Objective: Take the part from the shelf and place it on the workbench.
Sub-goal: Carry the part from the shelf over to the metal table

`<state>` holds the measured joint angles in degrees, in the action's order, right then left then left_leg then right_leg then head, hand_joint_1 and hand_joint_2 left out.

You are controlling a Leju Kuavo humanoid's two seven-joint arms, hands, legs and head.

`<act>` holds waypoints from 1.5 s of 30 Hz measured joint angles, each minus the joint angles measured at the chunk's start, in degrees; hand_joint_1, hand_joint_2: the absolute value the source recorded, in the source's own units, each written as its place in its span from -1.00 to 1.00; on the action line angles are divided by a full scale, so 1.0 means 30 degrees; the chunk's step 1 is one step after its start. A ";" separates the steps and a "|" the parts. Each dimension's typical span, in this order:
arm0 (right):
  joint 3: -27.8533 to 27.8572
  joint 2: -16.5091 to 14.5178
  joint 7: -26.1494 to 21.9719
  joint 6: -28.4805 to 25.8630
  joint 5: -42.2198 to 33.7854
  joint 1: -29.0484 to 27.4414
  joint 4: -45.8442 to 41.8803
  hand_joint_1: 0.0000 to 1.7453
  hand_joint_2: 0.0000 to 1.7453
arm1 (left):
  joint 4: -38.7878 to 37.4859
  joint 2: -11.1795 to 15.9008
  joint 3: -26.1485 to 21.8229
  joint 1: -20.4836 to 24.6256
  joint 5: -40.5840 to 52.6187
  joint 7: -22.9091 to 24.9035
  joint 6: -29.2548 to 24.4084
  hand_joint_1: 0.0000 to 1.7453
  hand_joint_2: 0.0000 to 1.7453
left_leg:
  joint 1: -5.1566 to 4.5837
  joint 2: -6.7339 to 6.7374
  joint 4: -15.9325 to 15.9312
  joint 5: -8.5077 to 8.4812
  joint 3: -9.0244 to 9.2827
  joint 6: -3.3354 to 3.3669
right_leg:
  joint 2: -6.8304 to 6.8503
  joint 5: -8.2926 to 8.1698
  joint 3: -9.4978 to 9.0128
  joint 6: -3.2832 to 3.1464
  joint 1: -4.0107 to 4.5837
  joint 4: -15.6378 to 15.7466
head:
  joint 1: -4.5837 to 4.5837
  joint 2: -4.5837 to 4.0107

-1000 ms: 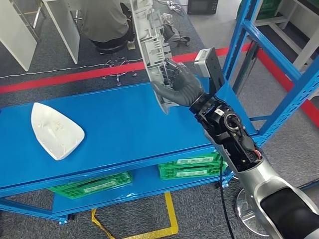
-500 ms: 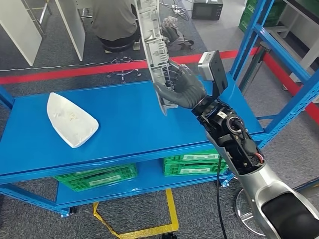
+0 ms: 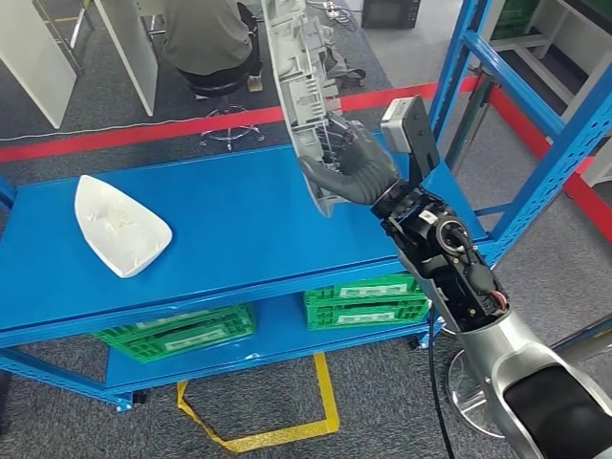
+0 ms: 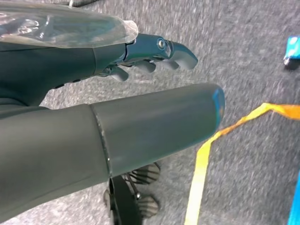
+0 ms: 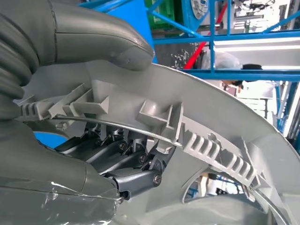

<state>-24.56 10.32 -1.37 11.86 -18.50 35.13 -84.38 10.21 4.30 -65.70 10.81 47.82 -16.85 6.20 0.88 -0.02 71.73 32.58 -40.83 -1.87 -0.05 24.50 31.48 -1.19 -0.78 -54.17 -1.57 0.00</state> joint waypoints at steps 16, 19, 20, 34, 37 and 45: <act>0.0047 0.0000 -0.0037 0.0035 -0.0078 0.0015 0.0169 1.00 1.00 | 0.0000 -0.0031 0.0000 0.0061 0.0002 -0.0007 0.0015 -1.00 -1.00 | -0.0144 -0.0069 -0.5719 -0.2912 0.2568 0.1168 | -0.0014 0.3052 0.2435 0.0999 -0.0064 -0.6171 | -0.0459 0.0000; 0.0049 0.0000 -0.0038 0.0033 -0.0078 0.0014 0.0237 1.00 1.00 | 0.0000 -0.0045 -0.0002 0.0039 0.0000 -0.0007 0.0020 -1.00 -1.00 | -0.0227 -0.0129 -0.5697 -0.3032 0.2497 0.1114 | -0.0009 0.1565 0.0403 0.0649 0.0057 -0.2907 | -0.0680 0.0000; 0.0051 0.0000 -0.0053 0.0033 -0.0078 0.0040 0.0242 1.00 1.00 | 0.0000 -0.0056 -0.0003 0.0044 -0.0001 -0.0009 0.0022 -1.00 -1.00 | -0.0264 -0.0140 -0.5672 -0.3081 0.2459 0.1056 | -0.0005 0.1132 -0.0289 0.0519 0.0123 -0.1591 | -0.0720 0.0000; 0.0056 0.0000 -0.0120 -0.0199 -0.0100 -0.0040 0.0290 1.00 1.00 | -0.0007 0.0002 -0.0007 0.0112 0.0170 -0.0058 0.0120 -1.00 -1.00 | 0.0071 -0.0100 -0.2999 -0.1312 0.2033 -0.0127 | 0.0071 -0.0475 0.0331 0.0128 -0.0036 0.0146 | 0.0093 0.0000; 0.0091 0.0000 -0.0122 -0.0215 -0.0100 -0.0033 0.0282 1.00 1.00 | -0.0007 0.0004 -0.0007 0.0177 0.0180 -0.0058 0.0120 -1.00 -1.00 | 0.0031 -0.0194 -0.5738 -0.2091 0.3516 0.0146 | 0.0057 -0.0619 0.0590 0.0416 0.0053 -0.0066 | 0.0153 0.0000; 0.0231 0.0000 -0.0091 -0.0242 0.0151 -0.0216 0.0295 1.00 1.00 | -0.0007 -0.0035 -0.0007 0.0185 0.0264 -0.0033 0.0120 -1.00 -1.00 | -0.0078 -0.0083 -0.5799 -0.2867 0.2736 0.1181 | 0.0029 0.2790 0.2314 0.1039 -0.0049 -0.5137 | -0.0379 0.0000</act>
<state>-23.87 10.32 -1.64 11.13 -18.04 34.48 -83.49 10.19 4.20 -65.72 11.37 48.61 -16.95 6.56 0.65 -0.27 54.33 23.98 -32.63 1.68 0.03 32.87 38.42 1.93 -0.92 -69.58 -2.71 0.00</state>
